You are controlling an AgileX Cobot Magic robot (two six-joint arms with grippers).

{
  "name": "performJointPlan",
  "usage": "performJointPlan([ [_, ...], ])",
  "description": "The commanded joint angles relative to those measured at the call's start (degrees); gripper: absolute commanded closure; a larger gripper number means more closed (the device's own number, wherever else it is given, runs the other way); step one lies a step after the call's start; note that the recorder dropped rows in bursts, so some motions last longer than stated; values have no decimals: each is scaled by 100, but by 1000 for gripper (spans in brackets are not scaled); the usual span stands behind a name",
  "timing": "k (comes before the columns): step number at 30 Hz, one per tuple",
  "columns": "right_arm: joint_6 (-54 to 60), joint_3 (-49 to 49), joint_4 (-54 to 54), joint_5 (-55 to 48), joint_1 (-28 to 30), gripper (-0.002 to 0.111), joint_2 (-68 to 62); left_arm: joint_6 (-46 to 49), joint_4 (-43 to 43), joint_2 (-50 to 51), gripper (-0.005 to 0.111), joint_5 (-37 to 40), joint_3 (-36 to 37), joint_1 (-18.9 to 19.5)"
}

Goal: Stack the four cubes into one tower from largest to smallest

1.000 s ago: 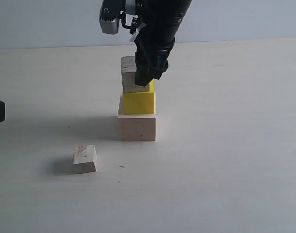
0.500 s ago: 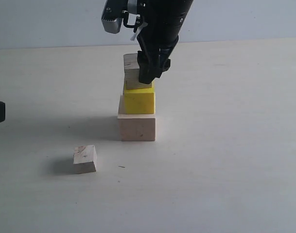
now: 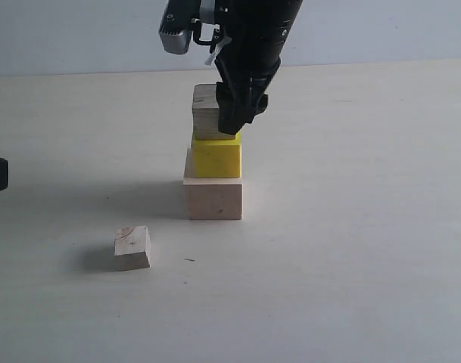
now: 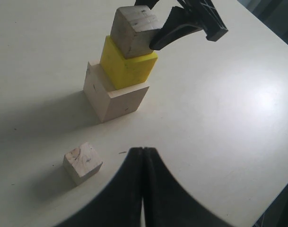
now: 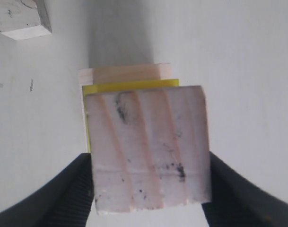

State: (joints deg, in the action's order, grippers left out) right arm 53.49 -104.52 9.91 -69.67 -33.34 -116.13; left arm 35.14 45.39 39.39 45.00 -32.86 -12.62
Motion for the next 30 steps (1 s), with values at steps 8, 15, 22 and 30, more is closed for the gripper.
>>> performJointPlan([
  [8, 0, 18, 57, 5, 4, 49, 181, -6, 18, -7, 107, -33, 15, 0],
  [15, 0, 18, 57, 110, 4, 49, 510, -6, 18, -7, 107, -33, 15, 0],
  [22, -128, 18, 20, 8, 4, 49, 797, -6, 18, -7, 107, -22, 15, 0],
  [30, -981, 18, -502, 17, 4, 55, 1231, -6, 18, -7, 107, -22, 15, 0],
])
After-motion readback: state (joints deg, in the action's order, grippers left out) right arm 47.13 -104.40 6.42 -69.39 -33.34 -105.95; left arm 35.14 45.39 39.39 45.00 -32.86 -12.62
